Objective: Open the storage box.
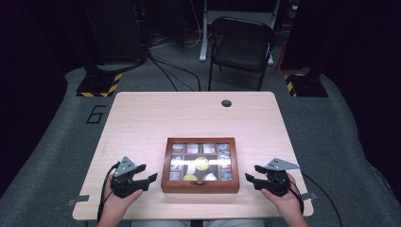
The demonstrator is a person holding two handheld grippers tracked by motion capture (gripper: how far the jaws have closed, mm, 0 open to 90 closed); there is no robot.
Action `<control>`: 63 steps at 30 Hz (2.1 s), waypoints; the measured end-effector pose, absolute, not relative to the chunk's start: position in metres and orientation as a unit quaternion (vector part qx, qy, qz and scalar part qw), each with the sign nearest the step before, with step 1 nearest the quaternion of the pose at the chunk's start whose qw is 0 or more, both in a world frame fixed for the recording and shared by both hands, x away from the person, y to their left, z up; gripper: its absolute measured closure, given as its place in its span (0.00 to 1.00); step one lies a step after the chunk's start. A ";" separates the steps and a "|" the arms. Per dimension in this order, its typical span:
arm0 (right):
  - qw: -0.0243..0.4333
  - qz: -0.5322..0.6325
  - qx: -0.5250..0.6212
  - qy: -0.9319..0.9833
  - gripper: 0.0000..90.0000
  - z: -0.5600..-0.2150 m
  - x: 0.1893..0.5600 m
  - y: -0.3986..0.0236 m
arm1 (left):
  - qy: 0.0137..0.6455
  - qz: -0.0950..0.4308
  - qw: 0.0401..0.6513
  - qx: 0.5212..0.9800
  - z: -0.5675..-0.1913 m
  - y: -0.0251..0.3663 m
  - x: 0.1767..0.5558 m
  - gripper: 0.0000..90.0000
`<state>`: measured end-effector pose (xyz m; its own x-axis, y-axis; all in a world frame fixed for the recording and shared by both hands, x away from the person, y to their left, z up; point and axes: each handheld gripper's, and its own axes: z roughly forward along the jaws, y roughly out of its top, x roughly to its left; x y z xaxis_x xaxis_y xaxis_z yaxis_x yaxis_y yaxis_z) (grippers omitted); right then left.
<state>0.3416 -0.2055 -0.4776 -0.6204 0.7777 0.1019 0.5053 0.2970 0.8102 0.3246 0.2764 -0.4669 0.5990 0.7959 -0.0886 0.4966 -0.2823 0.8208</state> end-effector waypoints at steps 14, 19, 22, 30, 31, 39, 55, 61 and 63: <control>0.144 0.438 0.373 0.805 0.50 -0.476 0.318 -0.194 | 0.393 0.168 0.444 0.788 -0.466 0.265 0.306 0.43; 0.128 0.440 0.360 0.813 0.52 -0.477 0.312 -0.189 | 0.392 0.163 0.443 0.790 -0.466 0.263 0.306 0.43; 0.120 0.433 0.349 0.822 0.55 -0.480 0.312 -0.184 | 0.393 0.159 0.440 0.792 -0.469 0.261 0.309 0.43; 0.116 0.395 0.320 0.853 0.65 -0.488 0.315 -0.170 | 0.389 0.158 0.439 0.794 -0.468 0.261 0.309 0.43; 0.116 0.395 0.320 0.853 0.65 -0.488 0.315 -0.170 | 0.389 0.158 0.439 0.794 -0.468 0.261 0.309 0.43; 0.124 0.400 0.322 0.849 0.67 -0.487 0.317 -0.168 | 0.391 0.159 0.440 0.793 -0.467 0.261 0.309 0.43; 0.141 0.428 0.325 0.831 0.71 -0.476 0.314 -0.171 | 0.379 0.132 0.444 0.801 -0.467 0.254 0.297 0.48; 0.145 0.448 0.326 0.820 0.72 -0.472 0.315 -0.172 | 0.374 0.131 0.437 0.807 -0.470 0.250 0.300 0.52; 0.144 0.450 0.331 0.817 0.72 -0.471 0.315 -0.172 | 0.371 0.124 0.434 0.812 -0.471 0.246 0.304 0.53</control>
